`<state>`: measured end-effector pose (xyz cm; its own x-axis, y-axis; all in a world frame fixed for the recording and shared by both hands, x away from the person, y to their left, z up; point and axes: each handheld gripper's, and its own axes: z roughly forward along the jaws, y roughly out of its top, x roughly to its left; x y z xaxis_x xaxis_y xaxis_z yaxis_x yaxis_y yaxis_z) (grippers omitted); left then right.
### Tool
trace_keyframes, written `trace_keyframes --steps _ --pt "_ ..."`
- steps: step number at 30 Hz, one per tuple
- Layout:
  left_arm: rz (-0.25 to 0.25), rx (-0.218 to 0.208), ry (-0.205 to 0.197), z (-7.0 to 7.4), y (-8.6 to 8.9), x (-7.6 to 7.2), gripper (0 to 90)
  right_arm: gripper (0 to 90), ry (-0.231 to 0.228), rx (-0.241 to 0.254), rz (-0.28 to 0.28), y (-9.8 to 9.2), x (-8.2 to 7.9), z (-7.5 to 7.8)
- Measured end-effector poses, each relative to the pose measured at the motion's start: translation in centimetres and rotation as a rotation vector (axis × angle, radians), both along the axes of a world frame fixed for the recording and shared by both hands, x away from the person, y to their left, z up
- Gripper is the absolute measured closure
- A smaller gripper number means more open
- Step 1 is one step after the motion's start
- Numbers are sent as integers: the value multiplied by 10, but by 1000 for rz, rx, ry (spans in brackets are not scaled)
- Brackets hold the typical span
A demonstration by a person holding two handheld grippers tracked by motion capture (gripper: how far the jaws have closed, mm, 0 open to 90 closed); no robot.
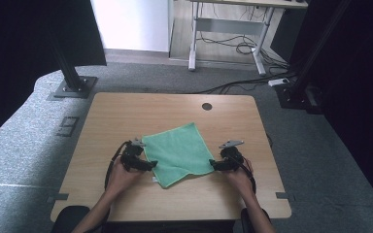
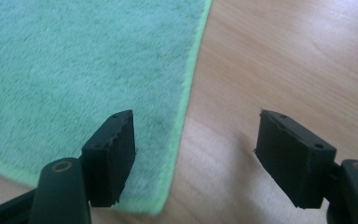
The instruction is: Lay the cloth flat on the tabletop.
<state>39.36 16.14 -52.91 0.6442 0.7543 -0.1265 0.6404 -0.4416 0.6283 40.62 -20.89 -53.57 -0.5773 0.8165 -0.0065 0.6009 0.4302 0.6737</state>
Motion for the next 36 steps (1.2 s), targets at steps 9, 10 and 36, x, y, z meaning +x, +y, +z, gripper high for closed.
trace_keyframes --steps 9,10,36 --pt "-52 123 -22 -8 -12 -24 97 248 7 -2 -5 1 12 -7" --pt "-46 131 -20 -8 -10 -23 96 248 7 8 -9 0 12 -8" --pt "-13 137 -9 -9 20 -11 49 232 5 -2 22 8 -13 -7"
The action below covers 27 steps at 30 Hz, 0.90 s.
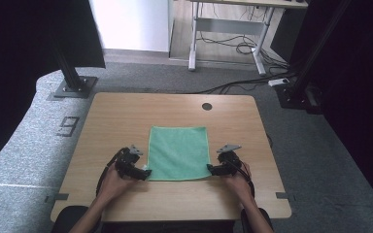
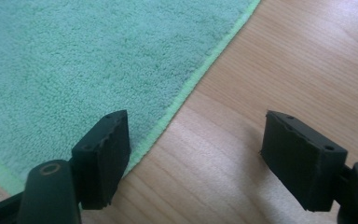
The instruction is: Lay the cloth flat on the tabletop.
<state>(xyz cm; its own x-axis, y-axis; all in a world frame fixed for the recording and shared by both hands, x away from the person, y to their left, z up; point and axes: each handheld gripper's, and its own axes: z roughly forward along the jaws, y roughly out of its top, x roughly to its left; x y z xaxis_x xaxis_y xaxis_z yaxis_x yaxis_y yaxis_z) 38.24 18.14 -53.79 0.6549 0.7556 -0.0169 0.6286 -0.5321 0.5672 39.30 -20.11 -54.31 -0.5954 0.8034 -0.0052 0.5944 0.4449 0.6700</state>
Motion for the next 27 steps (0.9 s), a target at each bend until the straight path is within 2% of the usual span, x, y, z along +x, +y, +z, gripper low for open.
trace_keyframes --steps 9,13,22,23,26,27 --pt "36 -6 -11 -1 10 9 44 230 -9 -4 15 5 -7 0" --pt "28 -6 -14 -1 10 7 53 218 -14 -13 18 7 -7 0" --pt "18 -8 -17 -1 7 4 52 215 -13 3 -4 5 -1 -1" --pt "10 -8 -26 0 7 3 54 230 -2 14 -9 5 -1 -1" --pt "-6 -20 -39 2 6 1 58 225 -2 31 -8 3 -2 0" --pt "-16 -43 -46 6 8 -1 58 218 0 35 -7 3 -3 2"
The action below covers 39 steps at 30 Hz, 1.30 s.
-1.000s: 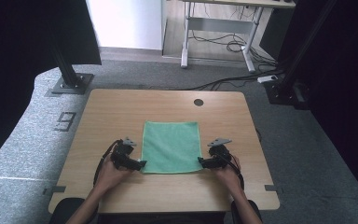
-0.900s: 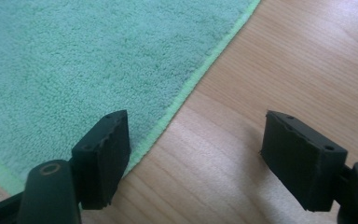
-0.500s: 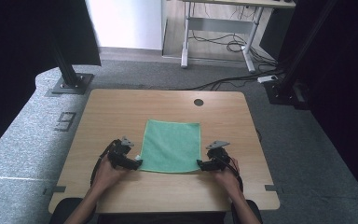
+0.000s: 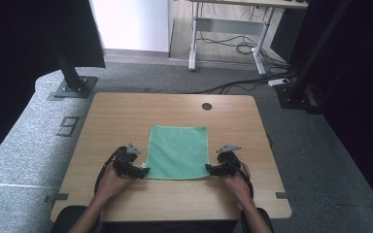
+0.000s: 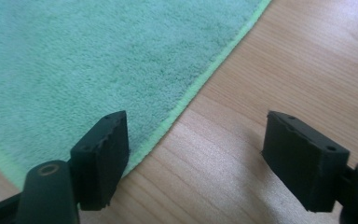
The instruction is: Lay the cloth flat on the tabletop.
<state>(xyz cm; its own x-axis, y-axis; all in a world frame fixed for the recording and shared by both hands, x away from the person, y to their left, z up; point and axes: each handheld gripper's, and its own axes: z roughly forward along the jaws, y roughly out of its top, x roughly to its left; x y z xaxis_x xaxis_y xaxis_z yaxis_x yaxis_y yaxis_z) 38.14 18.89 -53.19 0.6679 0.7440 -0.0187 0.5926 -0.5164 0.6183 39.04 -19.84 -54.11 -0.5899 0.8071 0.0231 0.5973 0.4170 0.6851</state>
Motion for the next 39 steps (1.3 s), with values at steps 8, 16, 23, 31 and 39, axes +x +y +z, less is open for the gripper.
trace_keyframes --steps 8,16,23,31,39 --pt "-28 -33 -23 8 10 -15 34 136 -11 42 12 -9 -11 16" --pt "5 -33 -2 0 30 -24 5 2 12 40 -6 -25 -22 12" --pt "26 0 6 -10 35 -22 0 0 16 32 -13 -32 -24 -1" --pt "28 -2 -21 -14 35 -21 0 0 17 30 -21 -34 -24 -10" --pt "31 -26 -45 -17 37 -20 0 0 -28 13 -20 -33 -26 -14"
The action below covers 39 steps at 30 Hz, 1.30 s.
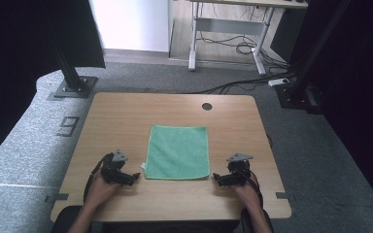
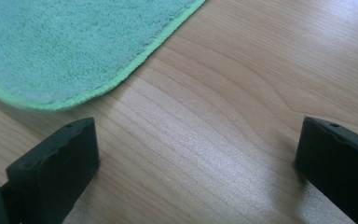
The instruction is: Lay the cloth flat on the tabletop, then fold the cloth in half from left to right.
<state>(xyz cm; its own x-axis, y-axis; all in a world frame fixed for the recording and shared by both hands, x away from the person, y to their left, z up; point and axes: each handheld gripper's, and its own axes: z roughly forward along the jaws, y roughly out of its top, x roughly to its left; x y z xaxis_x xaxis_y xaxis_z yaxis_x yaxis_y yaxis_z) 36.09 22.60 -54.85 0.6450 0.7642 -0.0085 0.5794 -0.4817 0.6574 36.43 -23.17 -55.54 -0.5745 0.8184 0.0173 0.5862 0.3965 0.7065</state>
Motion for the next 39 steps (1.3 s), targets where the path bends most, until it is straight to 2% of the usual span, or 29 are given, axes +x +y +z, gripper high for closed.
trace_keyframes --steps 3,28,34,38,39 --pt "0 -1 0 0 0 0 0 0 -14 4 -4 0 -1 -1" --pt "1 1 3 0 0 2 0 0 -14 1 -8 0 -1 -1" --pt "10 23 29 3 -3 8 0 0 -10 1 -18 1 -2 -1" --pt "23 27 19 6 -2 13 0 0 -1 6 -11 1 -2 0" --pt "32 17 12 9 -2 17 0 0 7 18 -6 2 -2 1"
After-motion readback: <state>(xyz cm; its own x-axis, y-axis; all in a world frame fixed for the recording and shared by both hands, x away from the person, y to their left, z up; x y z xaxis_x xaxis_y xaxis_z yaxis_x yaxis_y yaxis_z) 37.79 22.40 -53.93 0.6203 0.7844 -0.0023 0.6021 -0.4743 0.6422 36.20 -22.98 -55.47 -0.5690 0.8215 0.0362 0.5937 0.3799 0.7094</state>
